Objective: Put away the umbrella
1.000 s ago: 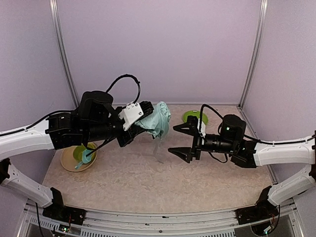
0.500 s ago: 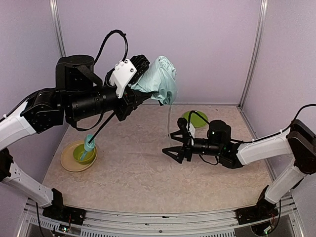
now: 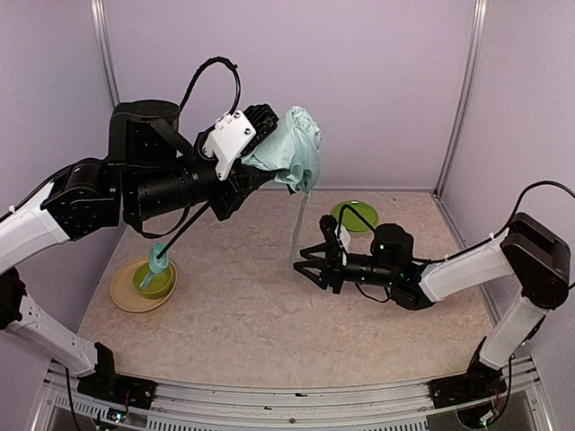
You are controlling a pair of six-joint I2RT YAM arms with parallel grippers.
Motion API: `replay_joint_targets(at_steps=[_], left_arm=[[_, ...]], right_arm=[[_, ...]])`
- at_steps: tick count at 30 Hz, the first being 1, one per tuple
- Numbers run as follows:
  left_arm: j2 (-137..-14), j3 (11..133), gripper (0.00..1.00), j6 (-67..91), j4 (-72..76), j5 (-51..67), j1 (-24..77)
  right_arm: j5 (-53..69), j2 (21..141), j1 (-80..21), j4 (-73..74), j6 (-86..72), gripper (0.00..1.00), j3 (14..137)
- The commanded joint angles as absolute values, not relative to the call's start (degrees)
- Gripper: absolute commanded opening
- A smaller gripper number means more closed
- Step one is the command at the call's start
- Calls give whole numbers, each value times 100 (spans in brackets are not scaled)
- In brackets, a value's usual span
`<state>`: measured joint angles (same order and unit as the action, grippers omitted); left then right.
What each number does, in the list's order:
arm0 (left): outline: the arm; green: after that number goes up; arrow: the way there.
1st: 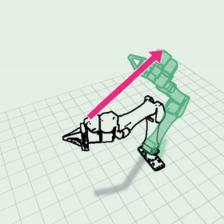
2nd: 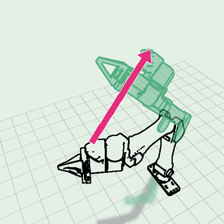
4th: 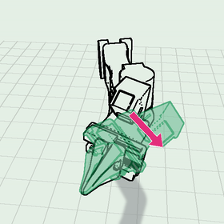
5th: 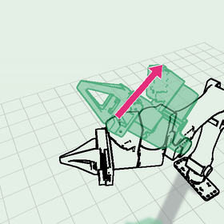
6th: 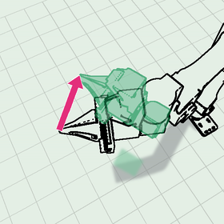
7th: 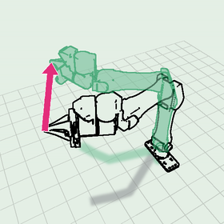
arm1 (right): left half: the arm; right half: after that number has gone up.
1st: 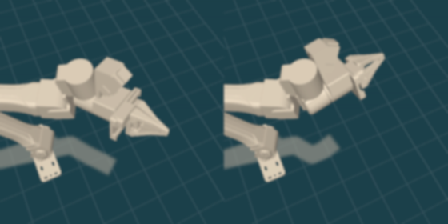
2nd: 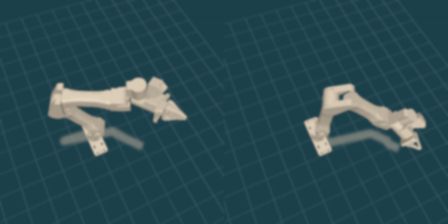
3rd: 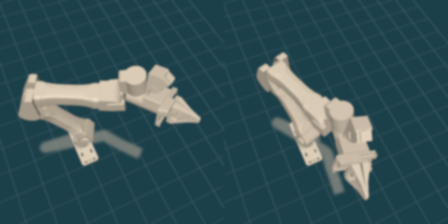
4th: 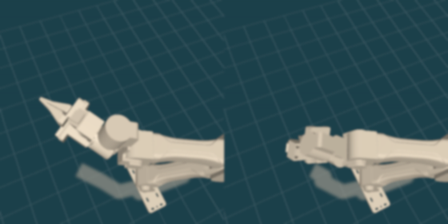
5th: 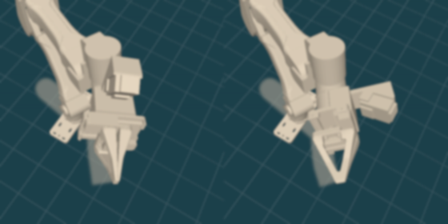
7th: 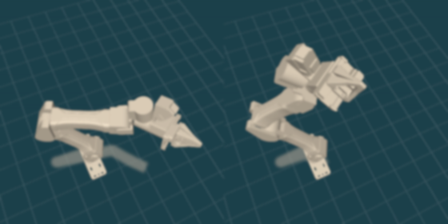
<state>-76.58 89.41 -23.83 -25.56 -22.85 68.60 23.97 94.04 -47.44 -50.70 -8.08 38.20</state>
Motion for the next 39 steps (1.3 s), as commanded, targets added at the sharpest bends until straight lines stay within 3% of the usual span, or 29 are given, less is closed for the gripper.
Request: replay_joint_targets(at_steps=[1,5,8,11,14,21,26,32,39], left_arm=[[-7633,9165,0,-2454,-2251,-2360,6881],[-7668,9144,0,-2468,-2268,-2383,6860],[-7673,9141,0,-2466,-2266,-2352,6851],[-7697,9134,0,-2478,-2272,-2360,6808],[-7698,9130,0,-2461,-2268,-2334,6730],[-7676,9102,0,-2409,-2268,-2201,6702],[-7469,8995,0,-2388,-2197,-1705,6666],[-7018,8812,0,-2188,-1891,-406,6389],[-7176,9254,0,-2090,-2527,131,5442]], right_arm=[[2389,9609,-4728,-5456,-1023,43,3925],[2328,9681,-4761,-5385,-1085,51,4022],[2183,9730,-4789,-5366,-1155,50,4021],[2335,9815,-4858,-5356,-1176,58,4064],[2162,9808,-4995,-5385,-1024,58,4007],[2125,9892,-4999,-5414,-1081,29,4072],[2068,9968,-4905,-5480,-1136,0,4013],[2865,10256,-4800,-5497,-1017,0,4077],[4548,10003,-4897,-5523,-903,0,3497]])
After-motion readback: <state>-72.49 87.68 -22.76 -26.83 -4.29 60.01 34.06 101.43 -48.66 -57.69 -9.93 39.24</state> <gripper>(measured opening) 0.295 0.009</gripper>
